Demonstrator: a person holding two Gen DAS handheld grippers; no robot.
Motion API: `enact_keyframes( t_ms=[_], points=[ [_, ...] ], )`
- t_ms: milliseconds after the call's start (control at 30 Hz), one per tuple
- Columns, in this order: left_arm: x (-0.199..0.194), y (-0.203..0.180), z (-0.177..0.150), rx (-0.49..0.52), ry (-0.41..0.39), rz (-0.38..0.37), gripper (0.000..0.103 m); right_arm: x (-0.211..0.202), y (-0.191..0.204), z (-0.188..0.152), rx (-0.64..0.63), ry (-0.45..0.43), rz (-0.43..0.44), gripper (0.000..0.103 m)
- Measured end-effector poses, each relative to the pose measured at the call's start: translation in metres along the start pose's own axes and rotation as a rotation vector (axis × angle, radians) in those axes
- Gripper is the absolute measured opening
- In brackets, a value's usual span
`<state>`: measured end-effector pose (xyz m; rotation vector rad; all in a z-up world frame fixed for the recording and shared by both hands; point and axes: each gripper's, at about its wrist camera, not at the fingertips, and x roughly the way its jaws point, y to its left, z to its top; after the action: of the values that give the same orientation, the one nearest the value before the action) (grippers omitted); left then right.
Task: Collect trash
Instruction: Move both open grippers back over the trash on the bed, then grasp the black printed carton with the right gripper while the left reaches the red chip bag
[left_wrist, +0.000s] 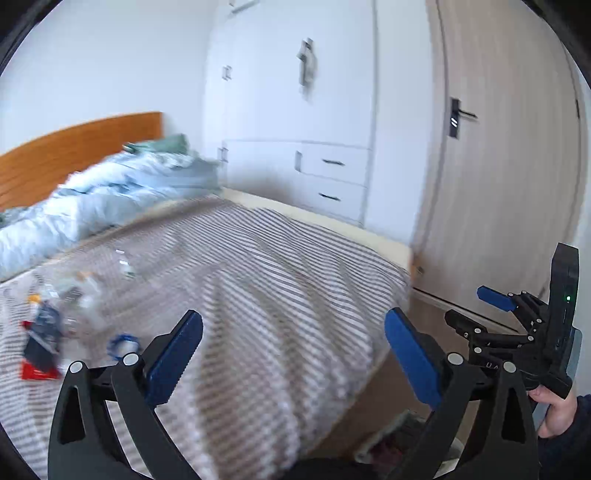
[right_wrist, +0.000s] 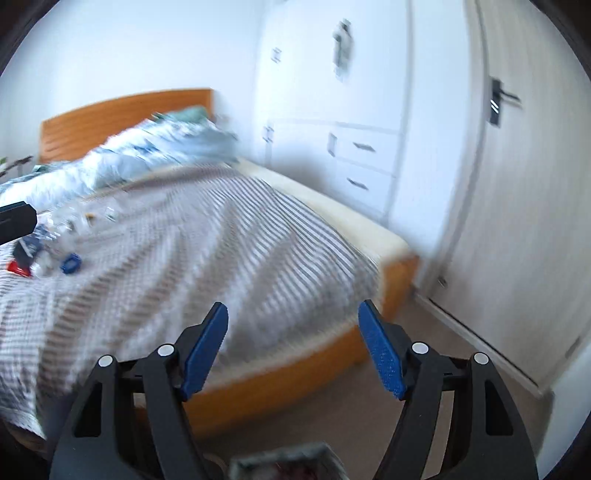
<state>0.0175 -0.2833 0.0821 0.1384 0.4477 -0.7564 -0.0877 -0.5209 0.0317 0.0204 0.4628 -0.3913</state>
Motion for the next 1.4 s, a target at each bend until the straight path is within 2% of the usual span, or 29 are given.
enact_keyframes(
  t_ms=[133,200,267,433,567,667,700,800,867,933,1033,1100,1167,1233,1300,1400],
  points=[
    [-0.040,0.066,0.005,-0.016,-0.075,0.167,0.096,0.006,0.071,0.038,-0.048,-0.079,0.143,0.076],
    [-0.059,0.101,0.003,-0.006,-0.089,0.280,0.096,0.009,0.110,0.053,-0.053,-0.115,0.219,0.076],
    [-0.077,0.133,0.001,-0.021,-0.088,0.358,0.096,0.011,0.151,0.064,-0.080,-0.137,0.297,0.076],
    [-0.119,0.213,-0.014,-0.129,-0.086,0.494,0.096,0.006,0.253,0.075,-0.205,-0.194,0.427,0.076],
    [-0.131,0.268,-0.036,-0.198,-0.057,0.614,0.096,0.017,0.317,0.074,-0.279,-0.158,0.486,0.081],
    [-0.130,0.307,-0.067,-0.289,-0.006,0.742,0.096,0.040,0.366,0.062,-0.357,-0.094,0.509,0.081],
    [-0.127,0.319,-0.079,-0.335,0.021,0.761,0.096,0.049,0.381,0.057,-0.383,-0.060,0.513,0.081],
    [-0.116,0.350,-0.106,-0.404,0.100,0.754,0.096,0.072,0.424,0.041,-0.461,0.007,0.503,0.081],
    [-0.112,0.364,-0.116,-0.391,0.140,0.791,0.096,0.084,0.450,0.035,-0.516,0.018,0.478,0.081],
    [-0.115,0.370,-0.120,-0.382,0.147,0.810,0.096,0.098,0.471,0.034,-0.541,0.035,0.477,0.081],
    [-0.120,0.378,-0.123,-0.445,0.140,0.763,0.096,0.121,0.505,0.033,-0.570,0.102,0.467,0.081],
    [-0.118,0.383,-0.126,-0.492,0.155,0.705,0.096,0.130,0.523,0.033,-0.597,0.104,0.430,0.081],
    [-0.114,0.385,-0.129,-0.510,0.171,0.688,0.096,0.138,0.536,0.031,-0.628,0.092,0.377,0.081],
    [-0.113,0.385,-0.130,-0.509,0.178,0.697,0.096,0.147,0.540,0.031,-0.636,0.082,0.319,0.078],
    [-0.113,0.386,-0.131,-0.511,0.179,0.704,0.096,0.146,0.531,0.036,-0.598,0.090,0.350,0.061],
    [-0.111,0.388,-0.132,-0.516,0.186,0.703,0.096,0.128,0.510,0.048,-0.543,0.011,0.400,0.060]
  ],
)
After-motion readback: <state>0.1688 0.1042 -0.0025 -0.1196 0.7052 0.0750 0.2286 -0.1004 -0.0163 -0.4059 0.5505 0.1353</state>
